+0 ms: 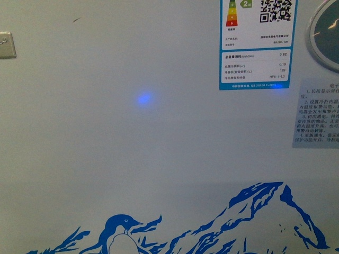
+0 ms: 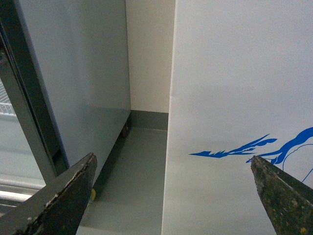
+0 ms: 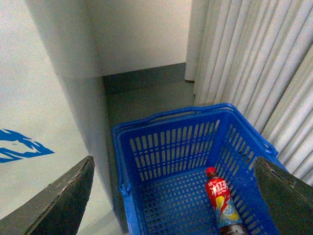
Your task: Put drink in fridge
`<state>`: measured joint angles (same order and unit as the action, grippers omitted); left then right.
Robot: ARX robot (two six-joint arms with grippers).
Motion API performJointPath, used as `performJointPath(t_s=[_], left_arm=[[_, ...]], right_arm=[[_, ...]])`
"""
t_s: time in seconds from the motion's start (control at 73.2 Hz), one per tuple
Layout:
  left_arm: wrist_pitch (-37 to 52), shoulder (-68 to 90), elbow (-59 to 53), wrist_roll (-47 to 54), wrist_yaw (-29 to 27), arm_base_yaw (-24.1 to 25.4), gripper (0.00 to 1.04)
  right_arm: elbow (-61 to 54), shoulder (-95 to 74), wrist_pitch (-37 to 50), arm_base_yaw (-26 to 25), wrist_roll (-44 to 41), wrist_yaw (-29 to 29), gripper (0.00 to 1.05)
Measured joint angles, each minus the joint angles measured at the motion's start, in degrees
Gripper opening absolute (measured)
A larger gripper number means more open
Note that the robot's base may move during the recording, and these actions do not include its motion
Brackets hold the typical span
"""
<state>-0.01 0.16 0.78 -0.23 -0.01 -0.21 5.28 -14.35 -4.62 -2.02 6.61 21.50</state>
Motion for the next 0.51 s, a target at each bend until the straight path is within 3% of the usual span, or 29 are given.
performJointPath(t_s=[0.15, 0.301, 0.41, 0.506], left_arm=[[0.0, 0.0, 0.0, 0.0, 0.0, 0.0, 0.97], [0.0, 0.0, 0.0, 0.0, 0.0, 0.0, 0.97], [0.0, 0.0, 0.0, 0.0, 0.0, 0.0, 0.97], [0.0, 0.0, 0.0, 0.0, 0.0, 0.0, 0.97]], right_arm=[[5.9, -11.9, 6.7, -18.4, -2.3, -17.6, 0.98], [11.8, -32.1, 16.5, -36.3, -6.5, -30.3, 0.98], [16.3, -47.6, 22.1, -42.1, -9.8, -31.5, 0.98], [20.0, -60.1, 25.2, -43.1, -12.4, -31.6, 0.98]])
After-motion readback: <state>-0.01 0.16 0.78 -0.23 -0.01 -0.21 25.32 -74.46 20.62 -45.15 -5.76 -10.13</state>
